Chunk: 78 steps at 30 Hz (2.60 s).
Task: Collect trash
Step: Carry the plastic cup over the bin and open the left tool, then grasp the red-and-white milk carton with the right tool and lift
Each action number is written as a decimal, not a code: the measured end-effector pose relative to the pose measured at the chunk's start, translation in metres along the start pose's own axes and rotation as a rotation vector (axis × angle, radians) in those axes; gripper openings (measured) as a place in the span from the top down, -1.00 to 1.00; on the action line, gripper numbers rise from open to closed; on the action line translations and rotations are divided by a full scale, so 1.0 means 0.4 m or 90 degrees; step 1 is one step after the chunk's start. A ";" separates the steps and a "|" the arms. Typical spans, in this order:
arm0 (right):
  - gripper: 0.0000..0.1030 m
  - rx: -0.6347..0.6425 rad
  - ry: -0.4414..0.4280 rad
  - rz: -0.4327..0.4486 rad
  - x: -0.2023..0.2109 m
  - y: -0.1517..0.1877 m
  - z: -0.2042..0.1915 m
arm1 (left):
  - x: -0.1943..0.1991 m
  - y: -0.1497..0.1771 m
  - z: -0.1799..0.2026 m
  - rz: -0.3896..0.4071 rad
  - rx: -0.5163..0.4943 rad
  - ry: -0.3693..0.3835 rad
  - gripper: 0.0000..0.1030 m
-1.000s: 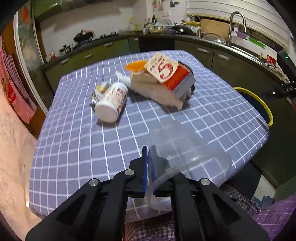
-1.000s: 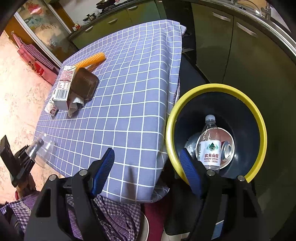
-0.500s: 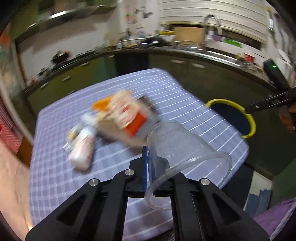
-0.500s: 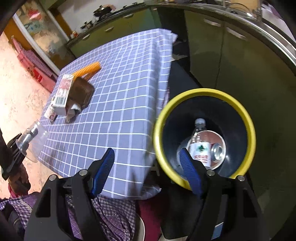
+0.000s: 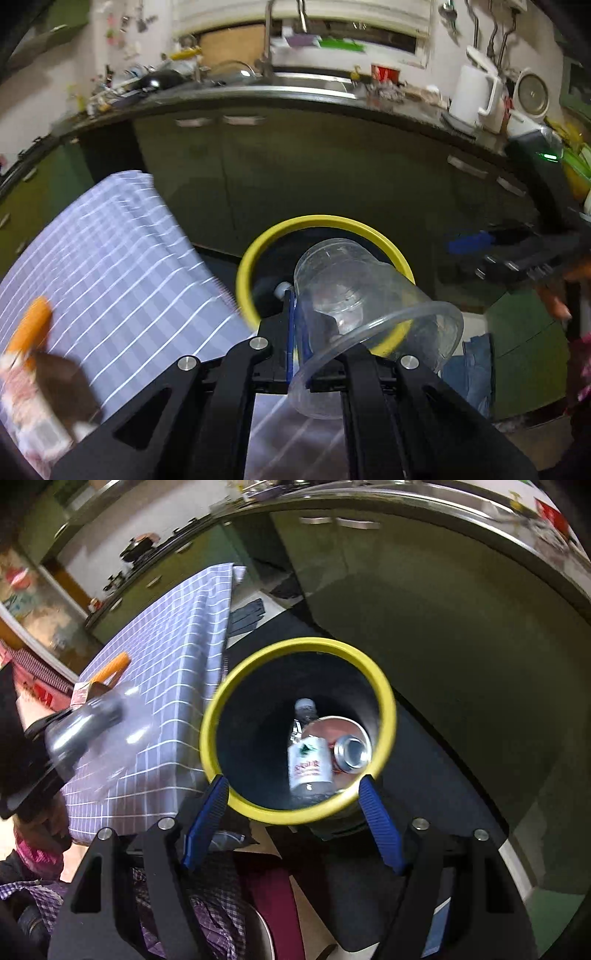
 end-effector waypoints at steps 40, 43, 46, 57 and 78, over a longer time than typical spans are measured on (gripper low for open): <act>-0.34 0.294 -0.136 -0.092 -0.184 -0.005 -0.649 | 0.548 0.455 -0.342 0.078 0.208 -0.283 -0.90; -0.34 0.334 -0.171 -0.102 -0.190 -0.002 -0.787 | 0.581 0.518 -0.387 0.076 0.246 -0.300 -0.90; -0.34 0.364 -0.190 -0.120 -0.200 -0.002 -0.892 | 0.604 0.560 -0.409 0.081 0.261 -0.315 -0.90; -0.34 0.365 -0.127 -0.190 -0.375 -0.050 -1.049 | 0.626 0.607 -0.419 0.089 0.262 -0.320 -0.90; 0.33 0.380 -0.139 -0.229 -0.430 0.015 -1.092 | 0.611 0.620 -0.416 0.081 0.276 -0.310 -0.90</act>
Point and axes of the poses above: each gripper's, at about its wrist camera, not at the fingertips, and x roughly against the way its jaws point, z to its right, y to its underside, the point moved 6 cm from there along -x, roughly the way its jaws point, and after that the axes turned 7 degrees about -x, right-handed, at the moved point
